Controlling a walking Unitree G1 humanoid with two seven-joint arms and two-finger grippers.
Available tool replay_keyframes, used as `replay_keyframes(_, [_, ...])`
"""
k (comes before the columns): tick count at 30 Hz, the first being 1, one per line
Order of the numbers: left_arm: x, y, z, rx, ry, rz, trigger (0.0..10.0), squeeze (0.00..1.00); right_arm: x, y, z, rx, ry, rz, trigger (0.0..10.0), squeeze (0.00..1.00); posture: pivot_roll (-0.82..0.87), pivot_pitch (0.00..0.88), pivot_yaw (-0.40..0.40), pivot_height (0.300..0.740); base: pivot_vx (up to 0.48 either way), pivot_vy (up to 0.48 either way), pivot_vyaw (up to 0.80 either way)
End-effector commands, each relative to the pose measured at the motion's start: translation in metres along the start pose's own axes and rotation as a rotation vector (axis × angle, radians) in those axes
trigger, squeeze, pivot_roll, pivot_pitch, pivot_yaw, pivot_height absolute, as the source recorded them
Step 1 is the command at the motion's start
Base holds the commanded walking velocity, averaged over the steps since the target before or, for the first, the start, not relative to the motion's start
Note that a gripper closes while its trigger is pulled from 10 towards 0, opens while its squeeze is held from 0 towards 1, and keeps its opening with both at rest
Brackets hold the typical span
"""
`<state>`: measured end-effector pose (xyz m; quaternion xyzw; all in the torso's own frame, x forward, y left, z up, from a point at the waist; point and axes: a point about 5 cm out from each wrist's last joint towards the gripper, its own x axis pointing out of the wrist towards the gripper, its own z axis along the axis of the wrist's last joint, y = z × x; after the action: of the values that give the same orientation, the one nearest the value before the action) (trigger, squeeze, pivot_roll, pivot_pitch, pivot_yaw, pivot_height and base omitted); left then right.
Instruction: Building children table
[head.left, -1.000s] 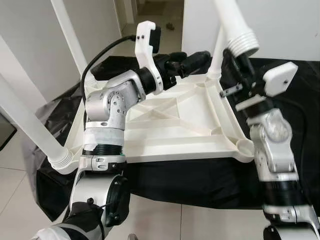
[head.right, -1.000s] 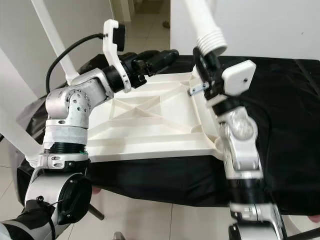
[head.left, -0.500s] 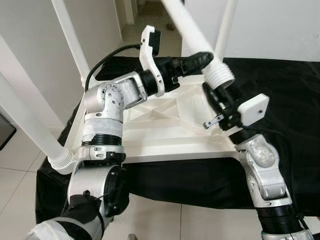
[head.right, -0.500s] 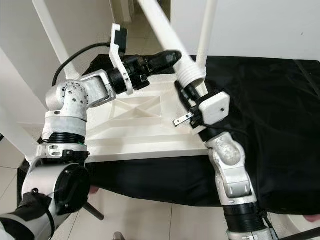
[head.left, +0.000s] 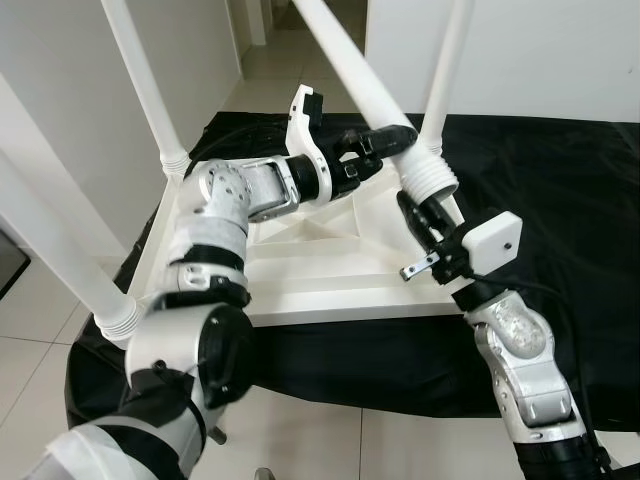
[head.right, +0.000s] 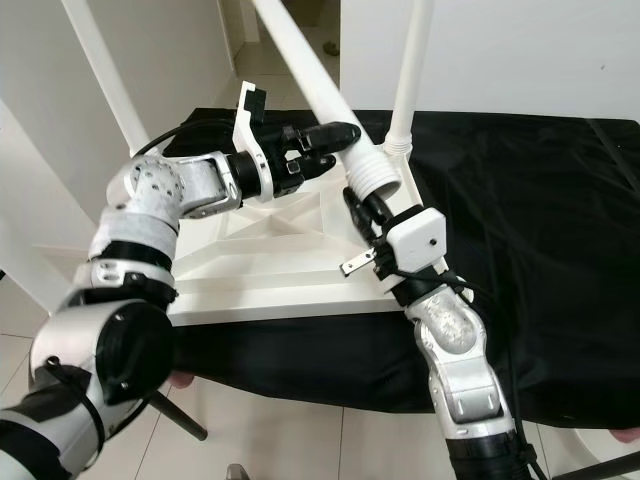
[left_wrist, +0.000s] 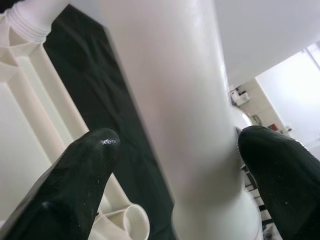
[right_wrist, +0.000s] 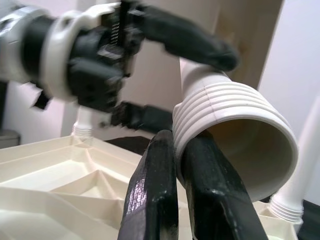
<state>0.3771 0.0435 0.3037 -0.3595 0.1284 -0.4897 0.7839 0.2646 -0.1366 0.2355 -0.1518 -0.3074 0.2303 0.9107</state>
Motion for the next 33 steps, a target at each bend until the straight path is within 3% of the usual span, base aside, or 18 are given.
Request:
replay_keyframes(1, [0.0, -0.002, 0.004, -0.024, -0.011, -0.008, 10.0, 0.0, -0.001, 0.004, 0.005, 0.0, -0.019, 0.012, 10.0, 0.0, -0.08, 0.081, 0.091, 0.74, 0.0, 0.0, 0.0])
replay_keyframes(12, [0.002, 0.001, 0.008, -0.068, -0.023, 0.001, 10.0, 0.0, -0.007, 0.009, 0.004, -0.004, 0.006, 0.017, 10.0, 0.0, -0.09, 0.088, 0.095, 0.74, 0.0, 0.0, 0.0])
replay_keyframes(22, [0.001, 0.01, 0.017, -0.084, -0.076, 0.064, 10.0, 0.0, -0.023, 0.026, 0.017, -0.01, 0.018, 0.04, 10.0, 0.0, -0.1, 0.094, 0.11, 0.74, 0.0, 0.0, 0.0])
replay_keyframes(23, [0.001, 0.011, 0.018, -0.086, -0.086, 0.079, 6.3, 0.0, -0.025, 0.028, 0.018, -0.016, 0.021, 0.042, 10.0, 0.0, -0.1, 0.095, 0.114, 0.74, 0.0, 0.0, 0.0])
replay_keyframes(25, [0.001, 0.011, 0.018, -0.086, -0.086, 0.079, 6.3, 0.0, -0.025, 0.028, 0.018, -0.016, 0.021, 0.042, 10.0, 0.0, -0.1, 0.095, 0.114, 0.74, 0.0, 0.0, 0.0])
replay_keyframes(26, [0.001, 0.012, 0.019, -0.091, -0.092, 0.087, 0.0, 0.0, -0.025, 0.028, 0.018, -0.02, 0.024, 0.042, 10.0, 0.0, -0.1, 0.097, 0.114, 0.74, 0.0, 0.0, 0.0])
replay_keyframes(33, [0.0, 0.015, 0.02, -0.093, -0.106, 0.092, 0.0, 0.0, -0.029, 0.024, 0.018, -0.032, 0.041, 0.024, 10.0, 0.0, -0.1, 0.097, 0.118, 0.74, 0.0, 0.0, 0.0])
